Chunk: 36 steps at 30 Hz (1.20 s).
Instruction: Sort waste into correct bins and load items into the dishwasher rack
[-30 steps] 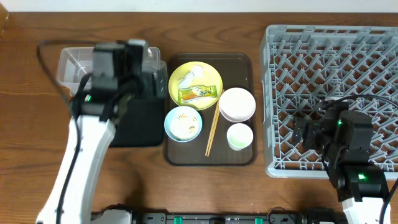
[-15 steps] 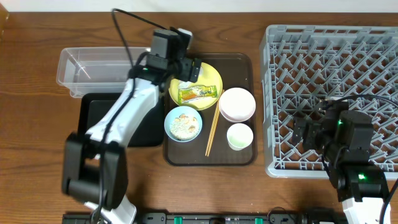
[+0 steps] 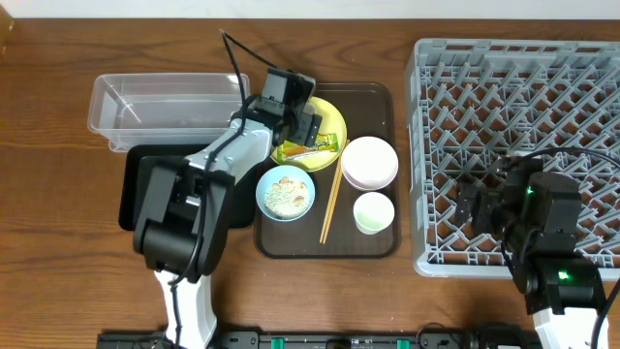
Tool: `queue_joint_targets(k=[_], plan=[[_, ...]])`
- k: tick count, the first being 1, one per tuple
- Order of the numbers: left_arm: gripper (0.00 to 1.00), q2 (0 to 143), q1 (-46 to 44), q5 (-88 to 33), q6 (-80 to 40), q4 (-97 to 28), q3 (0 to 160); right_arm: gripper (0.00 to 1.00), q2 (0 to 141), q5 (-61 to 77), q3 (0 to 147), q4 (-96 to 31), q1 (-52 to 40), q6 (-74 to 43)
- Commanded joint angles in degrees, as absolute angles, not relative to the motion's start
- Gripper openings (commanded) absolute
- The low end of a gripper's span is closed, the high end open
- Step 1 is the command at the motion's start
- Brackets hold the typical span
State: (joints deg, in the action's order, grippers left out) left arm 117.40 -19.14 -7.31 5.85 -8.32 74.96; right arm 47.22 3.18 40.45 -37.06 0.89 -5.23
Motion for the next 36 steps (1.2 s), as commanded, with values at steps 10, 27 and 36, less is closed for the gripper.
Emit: queue_joint_targets(k=[10, 27, 36], plan=[[0.24, 118.3, -19.3, -6.8, 6.2, -8.8, 75.6, 0.99, 47.2, 3.2, 41.6, -37.1, 0.0, -5.5], [0.06, 101.1, -16.6, -4.0, -1.9, -11.6, 75.6, 0.99, 47.2, 3.2, 41.6, -37.1, 0.0, -5.5], [0.06, 97.8, -4.8, -1.7, -31.3, -18.5, 75.6, 0.99, 47.2, 3.3, 41.6, -37.1, 0.0, -5.5]])
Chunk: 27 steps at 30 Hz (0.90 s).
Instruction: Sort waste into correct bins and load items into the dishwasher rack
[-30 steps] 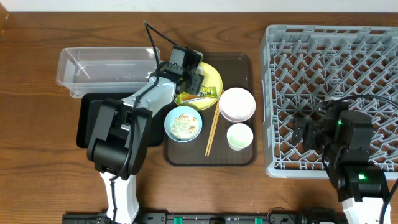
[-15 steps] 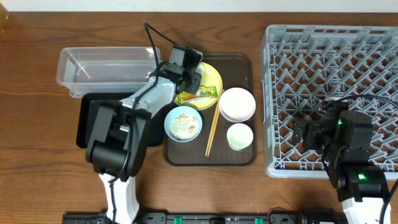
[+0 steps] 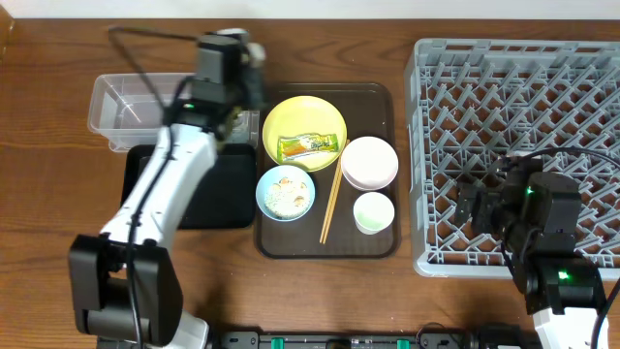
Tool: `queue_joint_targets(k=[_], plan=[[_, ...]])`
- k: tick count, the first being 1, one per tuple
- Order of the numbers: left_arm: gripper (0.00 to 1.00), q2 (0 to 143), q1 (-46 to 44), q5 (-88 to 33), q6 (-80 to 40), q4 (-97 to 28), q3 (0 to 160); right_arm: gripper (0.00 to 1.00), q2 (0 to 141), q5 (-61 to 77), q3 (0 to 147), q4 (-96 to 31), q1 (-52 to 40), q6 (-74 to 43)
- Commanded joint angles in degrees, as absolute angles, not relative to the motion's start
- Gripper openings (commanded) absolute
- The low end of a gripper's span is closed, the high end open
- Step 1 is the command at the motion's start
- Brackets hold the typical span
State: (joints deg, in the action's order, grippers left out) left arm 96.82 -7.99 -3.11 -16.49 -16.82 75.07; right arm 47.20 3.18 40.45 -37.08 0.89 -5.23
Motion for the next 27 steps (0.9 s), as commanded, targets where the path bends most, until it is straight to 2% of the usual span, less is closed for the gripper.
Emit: queue_joint_targets(k=[1, 3, 4, 7, 8, 10, 14, 18, 21, 27], plan=[[0.07, 98.2, -3.7, -1.7, -34.5, -19.5, 75.6, 0.99, 47.2, 3.3, 41.6, -37.1, 0.0, -5.5], [0.16, 98.8, -1.8, -1.7, -38.7, -21.3, 75.5, 0.99, 47.2, 3.3, 41.6, -37.1, 0.0, -5.5], [0.26, 99.0, -1.2, -1.7, -39.4, -22.1, 75.5, 0.99, 47.2, 3.3, 41.6, -37.1, 0.0, -5.5], [0.44, 99.0, -0.3, -1.7, -39.3, -22.4, 75.3, 0.99, 47.2, 3.3, 41.6, -37.1, 0.0, -5.5], [0.53, 99.0, -0.3, -1.7, -38.8, -22.2, 75.4, 0.99, 47.2, 3.3, 41.6, -37.1, 0.0, -5.5], [0.61, 98.7, -0.3, -2.2, -35.7, -21.1, 75.4, 0.99, 47.2, 3.3, 41.6, -37.1, 0.0, -5.5], [0.65, 96.9, -1.5, -7.6, -22.3, -18.1, 75.4, 0.99, 47.2, 3.3, 41.6, -37.1, 0.0, -5.6], [0.7, 96.1, -5.3, -18.8, 2.1, -16.9, 75.4, 0.99, 47.2, 3.3, 41.6, -37.1, 0.0, -5.5], [0.73, 96.5, -9.0, -20.4, 14.2, -20.5, 75.3, 0.99, 47.2, 3.3, 41.6, -37.1, 0.0, -5.5], [0.75, 100.0, -15.9, -20.3, 25.5, -24.0, 75.2, 0.99, 47.2, 3.3, 41.6, -37.1, 0.0, -5.5]])
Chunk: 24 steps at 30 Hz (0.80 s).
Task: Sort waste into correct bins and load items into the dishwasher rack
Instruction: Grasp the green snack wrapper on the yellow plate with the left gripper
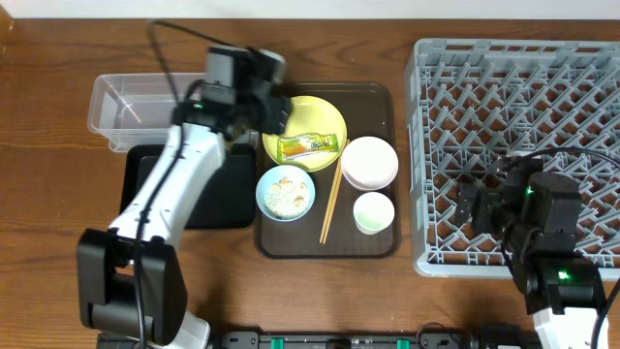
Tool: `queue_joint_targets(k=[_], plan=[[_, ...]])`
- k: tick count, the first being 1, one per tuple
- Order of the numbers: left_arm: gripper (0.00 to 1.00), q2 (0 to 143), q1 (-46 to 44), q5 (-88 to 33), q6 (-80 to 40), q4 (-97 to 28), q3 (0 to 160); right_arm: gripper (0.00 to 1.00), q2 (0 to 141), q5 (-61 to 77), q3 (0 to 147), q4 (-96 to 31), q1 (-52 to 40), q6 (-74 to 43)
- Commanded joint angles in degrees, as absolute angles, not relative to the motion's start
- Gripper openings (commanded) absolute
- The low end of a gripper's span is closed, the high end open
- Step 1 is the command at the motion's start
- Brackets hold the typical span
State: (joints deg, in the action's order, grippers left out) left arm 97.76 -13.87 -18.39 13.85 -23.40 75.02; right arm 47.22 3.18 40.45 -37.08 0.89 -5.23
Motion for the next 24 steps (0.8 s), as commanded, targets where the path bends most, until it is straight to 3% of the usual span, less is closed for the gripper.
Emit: queue_joint_targets(k=[1, 10, 24], plan=[[0.75, 100.8, -16.8, -20.3, 26.0, -24.0, 75.2, 0.99, 47.2, 3.3, 41.6, -37.1, 0.0, -5.5], [0.76, 108.5, -21.6, -17.2, 30.0, -24.4, 75.2, 0.99, 47.2, 3.3, 41.6, -37.1, 0.0, -5.5], [0.79, 116.6, -22.0, -9.7, 31.5, -22.6, 75.2, 0.99, 47.2, 3.2, 41.6, -37.1, 0.0, -5.5]])
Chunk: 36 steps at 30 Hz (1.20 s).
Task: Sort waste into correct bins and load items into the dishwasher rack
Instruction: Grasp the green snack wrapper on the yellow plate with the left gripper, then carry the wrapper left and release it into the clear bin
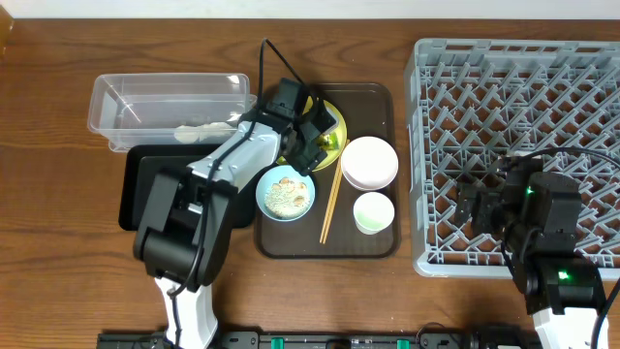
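My left gripper (312, 136) hangs low over the yellow plate (336, 124) on the brown tray (380, 97), its fingers apart. It covers most of the green snack wrapper (326, 145). On the tray too are a blue bowl (286, 192) of food scraps, a white bowl (369, 162), a small green cup (374, 211) and wooden chopsticks (330, 204). The grey dishwasher rack (513, 97) stands at the right. My right gripper (477, 208) rests over the rack's near left part, and its finger gap does not show.
A clear plastic bin (165, 95) stands at the back left with a whitish scrap (201, 128) inside. A black bin (143, 189) lies in front of it, partly under my left arm. Bare wooden table surrounds them.
My left gripper has moved from the plate's left rim to low over the plate, above the wrapper. The whitish scrap in the clear bin now shows. The right arm is unchanged.
My left gripper was first down on the yellow plate beside the wrapper. Then it was over the right end of the clear bin, with the wrapper still on the plate. It then stood at the plate's edge, and now it is over the wrapper.
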Tool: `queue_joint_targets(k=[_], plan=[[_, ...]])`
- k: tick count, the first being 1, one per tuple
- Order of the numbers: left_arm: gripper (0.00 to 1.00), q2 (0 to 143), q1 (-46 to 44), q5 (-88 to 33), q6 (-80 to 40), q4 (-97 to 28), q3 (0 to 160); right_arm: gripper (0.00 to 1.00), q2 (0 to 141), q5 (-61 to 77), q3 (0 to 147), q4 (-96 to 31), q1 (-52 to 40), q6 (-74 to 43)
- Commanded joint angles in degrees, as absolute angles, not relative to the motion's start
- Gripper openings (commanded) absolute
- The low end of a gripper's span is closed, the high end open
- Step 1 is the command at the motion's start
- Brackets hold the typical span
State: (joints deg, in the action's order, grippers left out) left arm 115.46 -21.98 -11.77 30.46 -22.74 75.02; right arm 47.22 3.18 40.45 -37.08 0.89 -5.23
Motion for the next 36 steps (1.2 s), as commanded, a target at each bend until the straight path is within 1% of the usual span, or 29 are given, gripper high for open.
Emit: queue_joint_targets(k=[1, 4, 5, 6, 9, 12, 13, 14, 15, 18, 21, 25, 27, 30, 36], plan=[[0.79, 116.8, -22.0, -9.7, 31.5, -22.4, 75.2, 0.99, 47.2, 3.3, 41.6, -37.1, 0.0, -5.5], [0.79, 117.2, -22.0, -9.7, 31.5, -22.0, 75.2, 0.99, 47.2, 3.3, 41.6, -37.1, 0.0, -5.5], [0.74, 117.2, -22.0, -9.7, 31.5, -21.8, 75.2, 0.99, 47.2, 3.3, 41.6, -37.1, 0.0, -5.5], [0.69, 117.2, -22.0, -9.7, 31.5, -21.8, 75.2, 0.99, 47.2, 3.3, 41.6, -37.1, 0.0, -5.5], [0.49, 117.2, -22.0, -9.7, 31.5, -21.7, 75.2, 0.99, 47.2, 3.3, 41.6, -37.1, 0.0, -5.5], [0.22, 117.0, -21.9, -9.7, 31.4, -21.1, 75.3, 0.99, 47.2, 3.3, 41.6, -37.1, 0.0, -5.5], [0.19, 116.7, -21.9, -9.7, 30.7, -20.6, 75.3, 0.99, 47.2, 3.2, 41.6, -37.1, 0.0, -5.5], [0.12, 116.3, -21.9, -9.7, 29.7, -20.0, 75.3, 0.99, 47.2, 3.3, 41.6, -37.1, 0.0, -5.5], [0.1, 115.8, -21.9, -9.7, 28.5, -19.3, 75.3, 0.99, 47.2, 3.3, 41.6, -37.1, 0.0, -5.5], [0.06, 113.2, -21.9, -9.7, 25.1, -18.2, 75.3, 0.99, 47.2, 3.2, 41.6, -37.1, 0.0, -5.5], [0.06, 109.7, -21.7, -9.5, 21.4, -18.1, 75.3, 0.99, 47.2, 3.2, 41.6, -37.1, 0.0, -5.5], [0.06, 104.3, -19.4, -8.2, 9.5, -18.1, 75.3, 0.99, 47.2, 3.3, 41.6, -37.1, 0.0, -5.5], [0.06, 101.5, -17.0, -6.0, 1.0, -18.1, 75.3, 0.99, 47.2, 3.3, 41.6, -37.1, 0.0, -5.5], [0.06, 98.9, -12.6, -5.3, -8.5, -18.1, 75.3, 0.99, 47.2, 3.2, 41.6, -37.1, 0.0, -5.5], [0.06, 98.9, -4.1, -5.3, -23.1, -18.2, 75.2, 0.99, 47.2, 3.3, 41.6, -37.1, 0.0, -5.5]])
